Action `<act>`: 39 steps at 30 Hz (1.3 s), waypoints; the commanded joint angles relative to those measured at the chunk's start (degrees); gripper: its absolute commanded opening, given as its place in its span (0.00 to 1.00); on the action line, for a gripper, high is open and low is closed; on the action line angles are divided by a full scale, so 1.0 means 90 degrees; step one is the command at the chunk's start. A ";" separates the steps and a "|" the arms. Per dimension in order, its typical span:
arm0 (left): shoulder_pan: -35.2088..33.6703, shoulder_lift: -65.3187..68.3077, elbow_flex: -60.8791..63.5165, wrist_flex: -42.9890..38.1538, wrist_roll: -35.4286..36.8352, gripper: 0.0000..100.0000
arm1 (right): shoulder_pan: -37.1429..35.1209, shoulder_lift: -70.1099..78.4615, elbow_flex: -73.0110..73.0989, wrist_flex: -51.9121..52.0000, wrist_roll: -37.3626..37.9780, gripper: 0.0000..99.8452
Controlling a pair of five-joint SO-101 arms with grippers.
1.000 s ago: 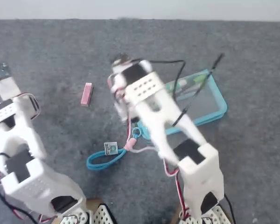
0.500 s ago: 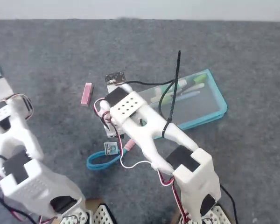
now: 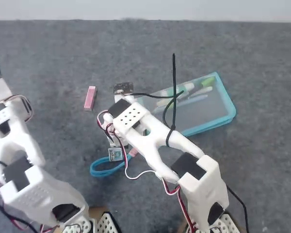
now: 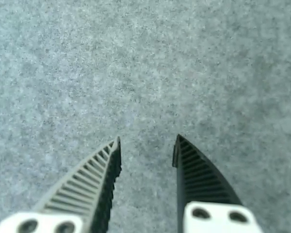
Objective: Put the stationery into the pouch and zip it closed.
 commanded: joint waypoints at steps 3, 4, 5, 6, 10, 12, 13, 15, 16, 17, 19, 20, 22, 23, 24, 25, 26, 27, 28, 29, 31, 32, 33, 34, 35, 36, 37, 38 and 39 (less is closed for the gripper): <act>-0.0010 -0.0098 -0.0337 -0.0137 -0.0068 0.17 | -0.0063 -0.0415 0.0000 -0.0249 -0.0176 0.17; -0.0010 -0.0098 -0.0337 -0.0137 -0.0068 0.17 | -0.0063 -0.0366 0.0000 -0.0269 -0.0283 0.17; -0.0010 -0.0098 -0.0337 -0.0137 -0.0068 0.17 | -0.0063 -0.0298 -0.0010 -0.0278 -0.0449 0.17; -0.0010 -0.0098 -0.0337 -0.0137 -0.0068 0.17 | -0.0063 -0.0200 -0.0020 -0.0288 -0.0557 0.17; -0.0029 -0.0098 -0.0337 -0.0137 -0.0068 0.17 | -0.0024 0.0259 -0.0049 -0.0298 -0.0674 0.17; -0.0029 -0.0098 -0.0337 -0.0137 -0.0068 0.17 | -0.0024 0.0425 -0.0059 -0.0298 -0.0674 0.17; -0.0029 -0.0098 -0.0337 -0.0137 -0.0068 0.17 | -0.0024 0.0484 -0.0068 -0.0298 -0.0674 0.17; -0.0029 -0.0098 -0.0337 -0.0137 -0.0068 0.17 | -0.0024 0.0581 -0.0225 -0.0230 -0.0674 0.17; -0.0029 -0.0098 -0.0337 -0.0137 -0.0068 0.17 | -0.0024 0.0611 -0.0303 -0.0142 -0.0674 0.17; -0.0029 -0.0098 -0.0337 -0.0137 -0.0068 0.17 | -0.0024 0.0611 -0.0361 -0.0044 -0.0674 0.17; -0.0029 -0.0098 -0.0337 -0.0137 -0.0068 0.17 | -0.0054 0.0562 -0.0400 0.0093 -0.0674 0.16; -0.0029 -0.0098 -0.0337 -0.0137 -0.0068 0.17 | -0.0054 0.0552 -0.0400 0.0112 -0.0645 0.15; -0.0029 -0.0098 -0.0337 -0.0117 -0.0068 0.17 | -0.0024 0.0542 -0.0459 0.0142 -0.0537 0.07; -0.0029 -0.0098 -0.0366 -0.0049 -0.0068 0.17 | 0.0005 0.0542 -0.0518 0.0142 -0.0225 0.03; -0.0029 -0.0098 -0.0435 0.0059 -0.0068 0.17 | 0.0073 0.0542 -0.0576 0.0142 0.0225 0.00; -0.0029 -0.0098 -0.0542 0.0225 -0.0068 0.17 | 0.0142 0.0542 -0.0645 0.0190 0.0645 0.01; -0.0029 -0.0088 -0.0659 0.0400 -0.0078 0.17 | 0.0239 0.0542 -0.0703 0.0269 0.1074 0.02; -0.0029 -0.0088 -0.0777 0.0547 -0.0078 0.17 | 0.0415 0.0552 -0.0742 0.0288 0.1495 0.01; -0.0029 -0.0088 -0.0874 0.0694 -0.0078 0.17 | 0.0591 0.0552 -0.0762 0.0278 0.2012 0.01; -0.0010 -0.0088 -0.0962 0.0811 -0.0098 0.17 | 0.0777 0.0542 -0.0781 0.0230 0.2559 0.01; 0.0010 -0.0088 -0.1070 0.0996 -0.0313 0.17 | 0.1138 0.0474 -0.0908 0.0200 0.3380 0.01; 0.0059 -0.0078 -0.1099 0.1045 -0.0410 0.17 | 0.1275 0.0376 -0.0987 0.0259 0.3595 0.01; 0.0107 -0.0078 -0.1109 0.1094 -0.0508 0.17 | 0.1392 0.0230 -0.1045 0.0308 0.3761 0.01; 0.0147 -0.0078 -0.1109 0.1153 -0.0606 0.17 | 0.1509 0.0024 -0.1065 0.0405 0.3937 0.01; 0.0176 -0.0088 -0.1109 0.1231 -0.0713 0.17 | 0.1607 -0.0210 -0.1065 0.0484 0.4112 0.01; 0.0195 -0.0088 -0.1118 0.1319 -0.0811 0.17 | 0.1685 -0.0454 -0.1055 0.0562 0.4308 0.01; 0.0264 -0.0098 -0.1128 0.1387 -0.0938 0.17 | 0.1753 -0.0718 -0.1016 0.0679 0.4493 0.01; 0.0322 -0.0098 -0.1128 0.1475 -0.1104 0.17 | 0.1841 -0.1001 -0.0957 0.0777 0.4669 0.01; 0.0391 -0.0098 -0.1128 0.1582 -0.1338 0.17 | 0.1900 -0.1275 -0.0879 0.0855 0.4894 0.01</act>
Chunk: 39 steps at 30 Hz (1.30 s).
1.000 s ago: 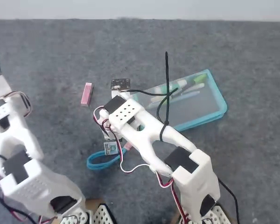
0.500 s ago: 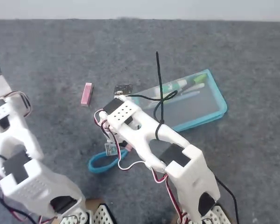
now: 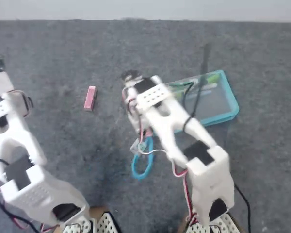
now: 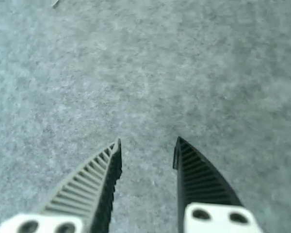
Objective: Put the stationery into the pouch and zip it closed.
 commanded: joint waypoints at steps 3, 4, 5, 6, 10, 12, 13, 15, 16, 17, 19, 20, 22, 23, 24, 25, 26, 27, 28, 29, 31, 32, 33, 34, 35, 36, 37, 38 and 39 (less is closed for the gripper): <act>0.0508 -0.0098 -0.0327 0.0703 -0.1104 0.17 | 0.0464 -0.1968 0.0137 0.0503 0.1143 0.01; 0.0596 -0.0098 -0.0347 0.0869 -0.1123 0.17 | 0.0542 -0.2252 0.0264 0.0571 0.1201 0.01; 0.0694 -0.0107 -0.0357 0.0996 -0.1123 0.17 | 0.0630 -0.2545 0.0430 0.0581 0.1231 0.01; 0.0781 -0.0117 -0.0357 0.1104 -0.1123 0.17 | 0.0737 -0.2828 0.0596 0.0581 0.1250 0.01; 0.1094 -0.0391 -0.0210 0.1338 -0.1123 0.17 | 0.1187 -0.4068 0.1397 0.0562 0.1524 0.01; 0.1299 -0.0645 -0.0024 0.1358 -0.1133 0.17 | 0.1382 -0.4723 0.1739 0.0562 0.1700 0.01; 0.1446 -0.0791 0.0122 0.1338 -0.1133 0.17 | 0.1470 -0.5006 0.1856 0.0552 0.1739 0.01; 0.1788 -0.1162 0.0425 0.1338 -0.1123 0.17 | 0.1714 -0.5534 0.2100 0.0444 0.1778 0.01; 0.1944 -0.1368 0.0591 0.1309 -0.1104 0.17 | 0.1812 -0.5739 0.2256 0.0337 0.1778 0.01; 0.2071 -0.1573 0.0757 0.1211 -0.1016 0.17 | 0.1880 -0.5875 0.2422 0.0151 0.1748 0.01; 0.2178 -0.1895 0.1089 0.0811 -0.0508 0.18 | 0.1929 -0.6012 0.2667 -0.0093 0.1748 0.01; 0.2198 -0.2012 0.1255 0.0606 -0.0283 0.19 | 0.1919 -0.6012 0.2735 -0.0161 0.1758 0.01; 0.2295 -0.2042 0.1421 0.0420 0.0010 0.23 | 0.1910 -0.6012 0.2794 -0.0210 0.1788 0.01; 0.2374 -0.1983 0.1451 0.0391 0.0088 0.25 | 0.1910 -0.6012 0.2794 -0.0210 0.1788 0.01; 0.2452 -0.1895 0.1451 0.0391 0.0147 0.26 | 0.1910 -0.6012 0.2784 -0.0220 0.1788 0.01; 0.2549 -0.1768 0.1431 0.0381 0.0215 0.26 | 0.1900 -0.6012 0.2764 -0.0220 0.1788 0.01; 0.2676 -0.1621 0.1382 0.0283 0.0313 0.26 | 0.1900 -0.6012 0.2764 -0.0230 0.1788 0.01; 0.2784 -0.1426 0.1343 0.0127 0.0391 0.26 | 0.1890 -0.6012 0.2774 -0.0298 0.1788 0.01; 0.2882 -0.1211 0.1265 0.0010 0.0449 0.26 | 0.1861 -0.6012 0.2784 -0.0327 0.1797 0.01; 0.2969 -0.0977 0.1158 -0.0078 0.0469 0.25 | 0.1861 -0.6012 0.2794 -0.0337 0.1797 0.01; 0.3067 -0.0479 0.0874 -0.0137 0.0596 0.25 | 0.1841 -0.6012 0.2794 -0.0278 0.1797 0.01; 0.3048 -0.0254 0.0708 -0.0147 0.0645 0.25 | 0.1841 -0.6012 0.2833 -0.0249 0.1797 0.01; 0.2999 -0.0049 0.0513 -0.0117 0.0645 0.25 | 0.1841 -0.6012 0.2891 -0.0249 0.1797 0.01; 0.2979 0.0147 0.0357 -0.0107 0.0645 0.25 | 0.1841 -0.6012 0.2969 -0.0249 0.1797 0.01; 0.2930 0.0322 0.0200 -0.0107 0.0645 0.25 | 0.1841 -0.6012 0.3077 -0.0269 0.1797 0.01; 0.2911 0.0479 0.0083 -0.0107 0.0635 0.25 | 0.1832 -0.6012 0.3175 -0.0298 0.1797 0.01; 0.2921 0.0606 0.0015 -0.0107 0.0635 0.25 | 0.1832 -0.6022 0.3282 -0.0386 0.1797 0.01; 0.2930 0.0703 -0.0044 -0.0107 0.0625 0.24 | 0.1841 -0.6032 0.3370 -0.0493 0.1797 0.01; 0.2940 0.0781 -0.0073 -0.0107 0.0625 0.23 | 0.1851 -0.6032 0.3438 -0.0581 0.1797 0.01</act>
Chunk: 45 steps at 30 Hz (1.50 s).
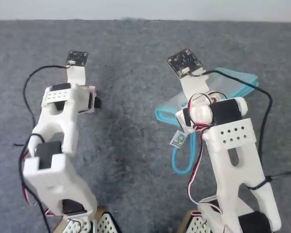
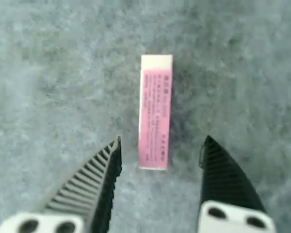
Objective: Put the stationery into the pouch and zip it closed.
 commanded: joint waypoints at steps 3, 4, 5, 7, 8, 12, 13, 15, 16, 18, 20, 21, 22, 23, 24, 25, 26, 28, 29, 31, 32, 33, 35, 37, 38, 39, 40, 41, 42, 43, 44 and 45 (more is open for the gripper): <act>-0.0020 0.0166 -0.0630 -0.0147 -0.0039 0.20 | 0.0044 -0.0347 0.0088 -0.0347 0.0098 0.01; -0.0029 0.0215 -0.0718 -0.0127 -0.0039 0.19 | 0.0044 -0.0347 0.0088 -0.0317 0.0098 0.01; -0.0039 0.0264 -0.0777 -0.0127 -0.0029 0.18 | 0.0044 -0.0366 0.0098 -0.0308 0.0098 0.01; -0.0039 0.0410 -0.0904 -0.0117 -0.0039 0.16 | 0.0034 -0.0347 0.0098 -0.0308 0.0098 0.01; -0.0029 0.0440 -0.0943 -0.0107 -0.0059 0.15 | 0.0034 -0.0347 0.0098 -0.0308 0.0098 0.01; -0.0020 0.0596 -0.1304 0.0361 -0.0156 0.09 | 0.0034 -0.0357 0.0098 -0.0220 0.0098 0.01; -0.0020 0.0654 -0.1402 0.0508 -0.0322 0.07 | 0.0054 -0.0366 0.0098 -0.0220 0.0098 0.01; 0.0039 0.0811 -0.1538 0.0713 -0.0567 0.04 | 0.0073 -0.0386 0.0098 -0.0220 0.0098 0.01; 0.0049 0.0850 -0.1607 0.0821 -0.0596 0.04 | 0.0073 -0.0396 0.0107 -0.0220 0.0098 0.01; 0.0078 0.0987 -0.1792 0.1143 -0.0606 0.06 | 0.0073 -0.0396 0.0215 -0.0230 0.0098 0.01; 0.0088 0.1114 -0.1998 0.1504 -0.0615 0.09 | 0.0073 -0.0405 0.0371 -0.0239 0.0098 0.01; 0.0088 0.1201 -0.2085 0.1621 -0.0615 0.09 | 0.0073 -0.0405 0.0449 -0.0269 0.0098 0.01; 0.0088 0.1270 -0.2183 0.1709 -0.0615 0.09 | 0.0073 -0.0405 0.0527 -0.0278 0.0098 0.01; 0.0078 0.1328 -0.2281 0.1778 -0.0615 0.08 | 0.0073 -0.0405 0.0576 -0.0288 0.0098 0.01; 0.0068 0.1358 -0.2339 0.1827 -0.0615 0.05 | 0.0093 -0.0415 0.0615 -0.0288 0.0098 0.01; 0.0068 0.1387 -0.2398 0.1866 -0.0615 0.03 | 0.0181 -0.0415 0.0645 -0.0288 0.0098 0.01; 0.0068 0.1387 -0.2437 0.1905 -0.0625 0.02 | 0.0298 -0.0415 0.0645 -0.0288 0.0098 0.01; 0.0088 0.1270 -0.2613 0.2061 -0.0625 0.02 | 0.0542 -0.0415 0.0606 -0.0337 0.0225 0.01; 0.0107 0.1153 -0.2740 0.2208 -0.0625 0.02 | 0.0630 -0.0425 0.0606 -0.0376 0.0293 0.01; 0.0264 0.0821 -0.3062 0.2608 -0.0625 0.02 | 0.0737 -0.0493 0.0635 -0.0386 0.0303 0.01; 0.0361 0.0615 -0.3248 0.2891 -0.0694 0.02 | 0.0728 -0.0542 0.0645 -0.0386 0.0303 0.01; 0.0518 0.0381 -0.3394 0.3194 -0.0821 0.01 | 0.0728 -0.0601 0.0645 -0.0376 0.0303 0.01; 0.0869 -0.0127 -0.3609 0.3849 -0.1065 0.01 | 0.0718 -0.0708 0.0645 -0.0386 0.0303 0.01; 0.1192 -0.0703 -0.3658 0.4425 -0.1250 0.01 | 0.0718 -0.0796 0.0625 -0.0386 0.0322 0.01; 0.1348 -0.1006 -0.3648 0.4669 -0.1387 0.01 | 0.0728 -0.0825 0.0606 -0.0386 0.0352 0.01; 0.1504 -0.1289 -0.3619 0.4933 -0.1563 0.01 | 0.0747 -0.0864 0.0586 -0.0386 0.0361 0.01; 0.1680 -0.1582 -0.3531 0.5167 -0.1768 0.01 | 0.0757 -0.0894 0.0518 -0.0386 0.0361 0.01; 0.1875 -0.1866 -0.3385 0.5353 -0.1973 0.01 | 0.0757 -0.0894 0.0410 -0.0347 0.0361 0.01; 0.2090 -0.2149 -0.3209 0.5490 -0.2129 0.01 | 0.0767 -0.0904 0.0283 -0.0317 0.0322 0.01; 0.2344 -0.2452 -0.2945 0.5529 -0.2217 0.01 | 0.0767 -0.0923 0.0156 -0.0269 0.0303 0.01; 0.2608 -0.2735 -0.2623 0.5509 -0.2286 0.01 | 0.0757 -0.0923 0.0020 -0.0181 0.0293 0.01; 0.2901 -0.3038 -0.2281 0.5470 -0.2393 0.01 | 0.0737 -0.0904 -0.0137 -0.0103 0.0195 0.01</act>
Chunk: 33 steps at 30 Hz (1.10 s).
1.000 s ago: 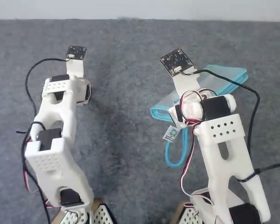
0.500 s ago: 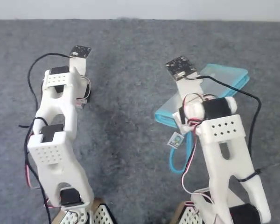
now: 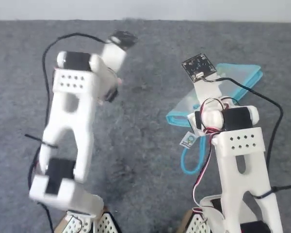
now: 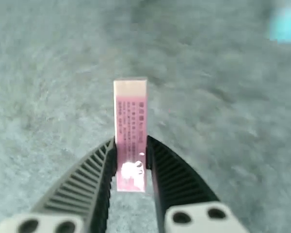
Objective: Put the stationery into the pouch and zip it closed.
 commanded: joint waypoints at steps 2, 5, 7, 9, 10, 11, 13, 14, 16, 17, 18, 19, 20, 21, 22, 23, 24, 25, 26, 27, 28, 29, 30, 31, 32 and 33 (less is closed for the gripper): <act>0.1201 -0.1729 0.1363 -0.0068 -0.0430 0.01 | 0.0063 -0.0317 -0.0967 0.0239 -0.0274 0.01; 0.1709 -0.2559 0.2466 -0.0664 -0.0488 0.01 | 0.0083 -0.0327 -0.1387 0.0454 -0.0303 0.01; 0.1963 -0.2930 0.3092 -0.1182 -0.0469 0.01 | 0.0034 -0.0347 -0.1670 0.0728 -0.0322 0.01; 0.2217 -0.3096 0.3502 -0.1543 -0.0459 0.01 | 0.0024 -0.0366 -0.1895 0.0904 -0.0332 0.01; 0.2305 -0.3096 0.3648 -0.1680 -0.0420 0.01 | 0.0024 -0.0386 -0.1983 0.0962 -0.0332 0.01; 0.2393 -0.3096 0.3746 -0.1807 -0.0313 0.01 | 0.0024 -0.0405 -0.2032 0.1021 -0.0332 0.01; 0.2510 -0.3096 0.3893 -0.2120 -0.0117 0.01 | 0.0024 -0.0464 -0.2051 0.1109 -0.0332 0.01; 0.2589 -0.3096 0.3922 -0.2237 -0.0107 0.01 | 0.0024 -0.0513 -0.2051 0.1138 -0.0332 0.01; 0.2784 -0.3087 0.3961 -0.2383 -0.0088 0.01 | 0.0015 -0.0669 -0.2042 0.1167 -0.0332 0.01; 0.2862 -0.3087 0.3951 -0.2452 -0.0029 0.01 | 0.0015 -0.0767 -0.2042 0.1236 -0.0332 0.01; 0.2911 -0.3087 0.3912 -0.2510 0.0088 0.01 | 0.0015 -0.0894 -0.2042 0.1304 -0.0332 0.01; 0.2930 -0.3087 0.3902 -0.2589 0.0156 0.01 | 0.0015 -0.1031 -0.2032 0.1411 -0.0332 0.01; 0.2940 -0.3087 0.3902 -0.2667 0.0166 0.01 | 0.0015 -0.1167 -0.2032 0.1519 -0.0332 0.01; 0.2940 -0.3077 0.3912 -0.2735 0.0176 0.01 | 0.0015 -0.1304 -0.2032 0.1617 -0.0332 0.01; 0.2940 -0.3077 0.3922 -0.2755 0.0176 0.01 | -0.0005 -0.1451 -0.2032 0.1705 -0.0332 0.01; 0.2940 -0.3077 0.3912 -0.2755 0.0186 0.01 | -0.0112 -0.1578 -0.2012 0.1792 -0.0322 0.01; 0.2940 -0.3087 0.3893 -0.2755 0.0186 0.01 | -0.0288 -0.1714 -0.1934 0.1861 -0.0313 0.01; 0.2940 -0.3087 0.3853 -0.2735 0.0186 0.01 | -0.0484 -0.1822 -0.1807 0.1910 -0.0322 0.01; 0.2950 -0.3087 0.3824 -0.2735 0.0186 0.01 | -0.0698 -0.1929 -0.1641 0.1910 -0.0322 0.01; 0.2950 -0.3087 0.3805 -0.2725 0.0186 0.01 | -0.0894 -0.2037 -0.1475 0.1851 -0.0322 0.01; 0.2950 -0.3087 0.3805 -0.2725 0.0186 0.01 | -0.1001 -0.2095 -0.1368 0.1841 -0.0322 0.01; 0.2950 -0.3087 0.3805 -0.2725 0.0186 0.01 | -0.0991 -0.2144 -0.1348 0.1832 -0.0322 0.01; 0.2930 -0.3087 0.3814 -0.2716 0.0186 0.01 | -0.0962 -0.2183 -0.1348 0.1822 -0.0322 0.01; 0.2921 -0.3087 0.3805 -0.2647 0.0186 0.01 | -0.0923 -0.2203 -0.1348 0.1812 -0.0322 0.01; 0.2911 -0.3087 0.3785 -0.2608 0.0186 0.01 | -0.0884 -0.2232 -0.1358 0.1812 -0.0322 0.01; 0.2911 -0.3087 0.3766 -0.2589 0.0186 0.01 | -0.0845 -0.2242 -0.1358 0.1832 -0.0322 0.01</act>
